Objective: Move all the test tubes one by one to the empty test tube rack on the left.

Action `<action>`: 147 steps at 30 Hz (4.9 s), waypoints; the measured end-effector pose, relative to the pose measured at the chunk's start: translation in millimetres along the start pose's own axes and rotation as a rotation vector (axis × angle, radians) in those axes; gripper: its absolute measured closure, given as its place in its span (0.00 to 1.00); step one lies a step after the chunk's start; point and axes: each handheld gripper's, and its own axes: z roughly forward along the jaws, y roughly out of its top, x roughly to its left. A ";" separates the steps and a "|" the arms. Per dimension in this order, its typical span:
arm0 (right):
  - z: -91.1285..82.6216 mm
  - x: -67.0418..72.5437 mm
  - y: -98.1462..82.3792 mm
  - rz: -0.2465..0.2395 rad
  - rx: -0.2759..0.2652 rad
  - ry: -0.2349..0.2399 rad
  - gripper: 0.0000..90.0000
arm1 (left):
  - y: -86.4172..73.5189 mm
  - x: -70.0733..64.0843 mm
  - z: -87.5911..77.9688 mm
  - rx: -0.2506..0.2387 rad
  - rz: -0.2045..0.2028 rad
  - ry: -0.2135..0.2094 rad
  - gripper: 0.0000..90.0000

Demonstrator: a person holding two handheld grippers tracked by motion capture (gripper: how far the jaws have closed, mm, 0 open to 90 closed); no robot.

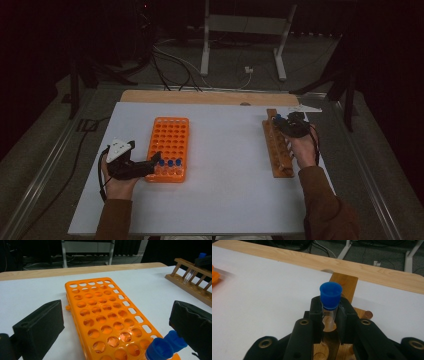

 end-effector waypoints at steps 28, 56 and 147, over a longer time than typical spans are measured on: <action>-47.9 8.1 33.2 -0.054 -0.124 -0.012 0.85 | 1.1 -2.1 0.1 -0.001 -0.001 -0.026 0.01; -45.2 72.6 47.4 -0.108 -0.092 0.189 0.85 | 47.9 -60.8 23.9 0.028 0.104 -0.092 0.01; -52.7 120.5 33.1 -0.120 -0.079 0.357 0.05 | 77.8 -87.2 54.8 0.035 0.146 -0.131 0.87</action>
